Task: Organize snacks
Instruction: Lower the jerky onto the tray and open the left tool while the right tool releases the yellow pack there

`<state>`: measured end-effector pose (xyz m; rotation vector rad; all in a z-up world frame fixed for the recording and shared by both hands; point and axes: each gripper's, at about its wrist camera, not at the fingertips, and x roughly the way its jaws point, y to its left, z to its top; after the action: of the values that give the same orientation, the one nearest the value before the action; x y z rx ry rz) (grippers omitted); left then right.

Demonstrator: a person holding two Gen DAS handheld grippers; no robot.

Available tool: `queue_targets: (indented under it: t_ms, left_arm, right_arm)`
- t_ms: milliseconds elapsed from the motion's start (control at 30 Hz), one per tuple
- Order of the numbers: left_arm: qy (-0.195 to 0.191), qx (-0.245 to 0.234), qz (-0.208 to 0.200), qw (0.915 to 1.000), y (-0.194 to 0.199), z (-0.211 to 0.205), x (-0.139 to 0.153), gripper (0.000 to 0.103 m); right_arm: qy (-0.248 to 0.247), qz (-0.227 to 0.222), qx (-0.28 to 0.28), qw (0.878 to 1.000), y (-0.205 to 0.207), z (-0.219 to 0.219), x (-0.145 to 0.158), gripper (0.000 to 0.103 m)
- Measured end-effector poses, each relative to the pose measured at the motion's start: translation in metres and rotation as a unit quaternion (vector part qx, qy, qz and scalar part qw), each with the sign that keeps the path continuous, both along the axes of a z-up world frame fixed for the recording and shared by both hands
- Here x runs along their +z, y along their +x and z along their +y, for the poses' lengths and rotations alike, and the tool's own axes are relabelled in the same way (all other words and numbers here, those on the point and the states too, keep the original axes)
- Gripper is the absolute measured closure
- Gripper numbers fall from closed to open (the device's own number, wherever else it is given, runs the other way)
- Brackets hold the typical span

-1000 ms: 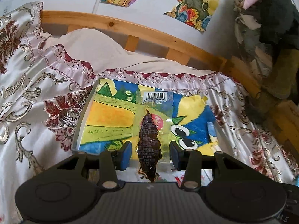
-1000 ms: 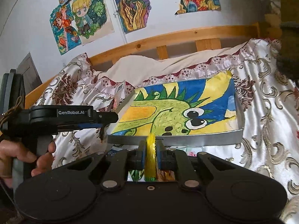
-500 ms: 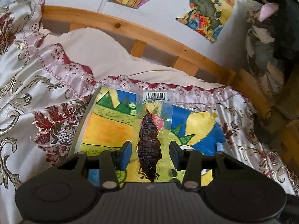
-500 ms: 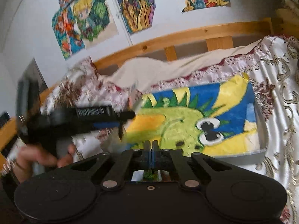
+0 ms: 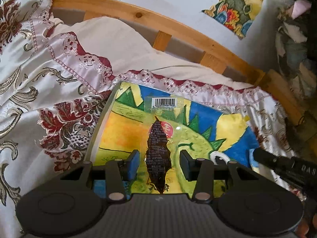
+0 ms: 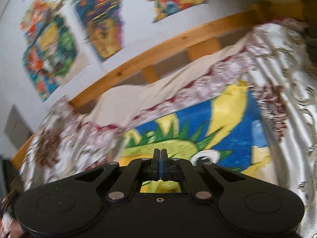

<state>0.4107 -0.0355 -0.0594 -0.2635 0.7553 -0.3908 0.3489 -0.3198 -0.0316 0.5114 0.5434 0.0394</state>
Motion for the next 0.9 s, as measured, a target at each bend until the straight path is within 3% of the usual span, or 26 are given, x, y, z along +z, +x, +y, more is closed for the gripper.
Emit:
queue_targets:
  t_ms: [200, 267, 400, 467, 500, 567, 667, 733, 900]
  left_arm:
    - [0.020, -0.008, 0.005, 0.9998, 0.002, -0.008, -0.009, 0.054]
    - [0.021, -0.010, 0.010, 0.9997, 0.002, -0.009, -0.011, 0.053]
    - [0.024, -0.010, 0.024, 0.9994, 0.005, -0.008, -0.016, 0.053]
    - [0.021, -0.007, 0.029, 0.9993, 0.006, -0.006, -0.018, 0.053]
    - [0.018, -0.008, 0.031, 0.9993, 0.007, -0.006, -0.019, 0.051]
    - [0.012, -0.008, 0.032, 0.9994, 0.007, -0.005, -0.019, 0.039]
    - [0.003, -0.001, 0.028, 0.9996, 0.007, -0.002, -0.017, 0.025]
    - [-0.006, 0.010, 0.023, 0.9997, 0.007, 0.002, -0.015, 0.017]
    - [-0.017, 0.036, 0.004, 0.9992, 0.007, 0.010, -0.006, 0.013]
  right_arm:
    - [-0.035, 0.023, 0.020, 0.999, 0.004, 0.010, -0.017, 0.099]
    - [-0.044, 0.024, 0.027, 0.998, 0.004, 0.013, -0.018, 0.089]
    - [-0.057, 0.024, 0.036, 0.997, 0.002, 0.018, -0.017, 0.079]
    - [-0.058, 0.023, 0.036, 0.997, 0.001, 0.019, -0.018, 0.060]
    - [-0.059, 0.021, 0.036, 0.997, 0.000, 0.019, -0.018, 0.055]
    - [-0.065, 0.010, 0.039, 0.997, -0.002, 0.022, -0.019, 0.028]
    - [-0.080, -0.021, 0.040, 0.996, -0.007, 0.026, -0.019, 0.017]
    - [-0.091, -0.034, 0.038, 0.995, -0.008, 0.028, -0.018, 0.013]
    - [-0.067, -0.040, 0.062, 0.995, -0.007, 0.026, -0.020, 0.013]
